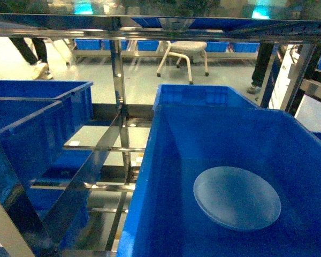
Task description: Place blue tray on left shelf second layer neatly
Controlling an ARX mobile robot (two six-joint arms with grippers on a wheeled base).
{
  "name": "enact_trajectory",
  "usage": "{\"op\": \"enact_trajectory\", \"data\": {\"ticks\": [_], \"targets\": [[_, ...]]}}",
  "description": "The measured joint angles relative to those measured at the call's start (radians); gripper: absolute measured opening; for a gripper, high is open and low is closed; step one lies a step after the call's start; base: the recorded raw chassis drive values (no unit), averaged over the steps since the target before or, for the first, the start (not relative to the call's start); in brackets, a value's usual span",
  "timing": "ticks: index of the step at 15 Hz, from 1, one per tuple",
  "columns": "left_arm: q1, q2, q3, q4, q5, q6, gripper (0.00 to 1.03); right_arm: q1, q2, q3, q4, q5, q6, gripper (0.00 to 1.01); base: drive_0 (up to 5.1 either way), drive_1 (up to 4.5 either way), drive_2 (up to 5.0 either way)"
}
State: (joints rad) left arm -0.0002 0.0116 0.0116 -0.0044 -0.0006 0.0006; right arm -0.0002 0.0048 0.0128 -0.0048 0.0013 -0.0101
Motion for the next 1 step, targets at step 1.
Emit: {"op": "enact_trajectory", "data": {"ticks": [1], "targets": [[0.000, 0.000, 0.000, 0.000, 0.000, 0.000, 0.98, 0.000, 0.000, 0.000, 0.000, 0.000, 0.000, 0.98, 0.0, 0.00, 0.0]]}}
